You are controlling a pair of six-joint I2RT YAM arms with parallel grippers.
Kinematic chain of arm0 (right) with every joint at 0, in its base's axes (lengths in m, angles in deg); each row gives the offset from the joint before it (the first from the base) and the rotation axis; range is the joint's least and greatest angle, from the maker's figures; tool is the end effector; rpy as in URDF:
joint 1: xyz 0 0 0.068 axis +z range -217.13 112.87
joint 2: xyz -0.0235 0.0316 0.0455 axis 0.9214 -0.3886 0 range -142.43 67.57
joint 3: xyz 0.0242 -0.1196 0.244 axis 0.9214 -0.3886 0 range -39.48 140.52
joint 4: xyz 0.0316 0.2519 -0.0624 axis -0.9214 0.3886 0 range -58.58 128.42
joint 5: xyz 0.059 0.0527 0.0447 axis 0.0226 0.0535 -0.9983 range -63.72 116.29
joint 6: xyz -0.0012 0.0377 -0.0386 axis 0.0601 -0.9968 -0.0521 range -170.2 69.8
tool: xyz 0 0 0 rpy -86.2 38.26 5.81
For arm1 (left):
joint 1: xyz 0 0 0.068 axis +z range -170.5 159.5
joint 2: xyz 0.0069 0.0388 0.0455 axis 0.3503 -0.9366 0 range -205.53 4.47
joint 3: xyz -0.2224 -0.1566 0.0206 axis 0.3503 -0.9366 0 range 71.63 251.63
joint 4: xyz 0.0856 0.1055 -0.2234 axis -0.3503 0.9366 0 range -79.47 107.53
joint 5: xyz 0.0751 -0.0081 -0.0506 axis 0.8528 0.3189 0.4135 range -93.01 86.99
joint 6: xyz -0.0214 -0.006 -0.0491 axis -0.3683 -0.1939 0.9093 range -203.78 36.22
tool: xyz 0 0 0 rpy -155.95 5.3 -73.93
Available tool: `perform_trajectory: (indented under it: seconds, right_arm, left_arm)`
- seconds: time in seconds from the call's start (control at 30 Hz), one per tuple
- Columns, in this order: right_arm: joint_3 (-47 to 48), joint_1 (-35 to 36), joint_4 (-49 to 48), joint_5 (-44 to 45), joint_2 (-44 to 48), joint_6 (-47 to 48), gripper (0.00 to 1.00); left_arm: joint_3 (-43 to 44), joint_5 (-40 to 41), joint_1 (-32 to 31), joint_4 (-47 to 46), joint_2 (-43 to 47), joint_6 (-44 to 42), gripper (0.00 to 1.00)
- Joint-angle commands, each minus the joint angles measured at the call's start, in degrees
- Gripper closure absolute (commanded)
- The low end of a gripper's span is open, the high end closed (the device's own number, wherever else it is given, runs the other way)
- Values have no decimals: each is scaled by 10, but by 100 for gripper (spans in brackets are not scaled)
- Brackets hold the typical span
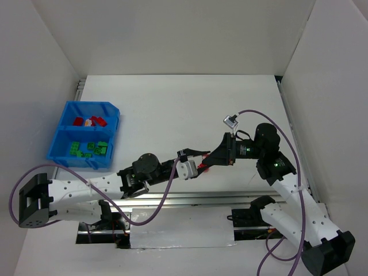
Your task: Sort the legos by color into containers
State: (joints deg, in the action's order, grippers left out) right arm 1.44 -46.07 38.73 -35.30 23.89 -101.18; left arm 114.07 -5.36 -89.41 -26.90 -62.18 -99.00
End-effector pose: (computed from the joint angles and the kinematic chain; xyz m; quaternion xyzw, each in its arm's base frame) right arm 0.1438 0.0890 0.3280 -0.1477 0.7209 0.6418 0.2156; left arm 0.0960 -0.2525 0.3353 0.4279 0.4503 -0.3651 0.6934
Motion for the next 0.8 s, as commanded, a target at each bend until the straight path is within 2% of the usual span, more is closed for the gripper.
perform_trajectory:
  seconds: [0.0, 0.1, 0.13, 0.17, 0.2, 0.33, 0.47, 0.5, 0.53, 0.57, 0.6, 0.63, 0.67, 0.7, 0.73, 0.77]
  right_arm:
    - [13, 5, -40, -18, 4, 4, 100]
    - [14, 4, -68, -21, 12, -11, 93]
    - [13, 4, -71, -21, 15, -17, 61]
    - [13, 5, -90, -19, 22, -23, 40]
    - [13, 3, -104, -16, 26, -30, 2]
    - [28, -35, -78, 37, 51, -12, 0]
    - [38, -102, -43, 82, 60, -5, 0]
    - [45, -112, 19, 113, 62, 32, 0]
    - [53, -117, 58, 156, 66, 54, 0]
    - [59, -119, 85, 243, 68, 70, 0]
    - [54, -117, 108, 277, 71, 90, 0]
    - [45, -118, 105, 296, 72, 91, 0]
    - [29, -117, 104, 317, 69, 95, 0]
    - [24, -117, 106, 320, 62, 106, 0]
    - [14, -115, 109, 322, 42, 112, 0]
    - [11, -114, 116, 329, 33, 125, 0]
  left_arm:
    - [17, 2, -1, -22, 8, 10, 99]
    - [21, 14, -1, -1, 7, 6, 100]
    - [21, 18, 0, 3, 6, 5, 100]
    - [20, 21, 0, 5, 4, 5, 100]
    - [17, 42, 2, 8, 3, 5, 100]
    - [7, 49, 51, 24, -1, 67, 100]
    - [-20, 34, 178, 22, 17, 172, 100]
    - [-21, 98, 198, 29, 22, 189, 100]
    - [-13, 143, 219, 66, 27, 224, 100]
    - [2, 196, 268, 100, 23, 250, 100]
    - [50, 298, 301, 144, 16, 278, 100]
    - [79, 348, 332, 255, -12, 343, 100]
    - [116, 399, 400, 326, -33, 390, 100]
    - [192, 448, 443, 403, -56, 474, 100]
    - [227, 442, 523, 515, -111, 495, 100]
    - [290, 436, 559, 552, -140, 513, 100]
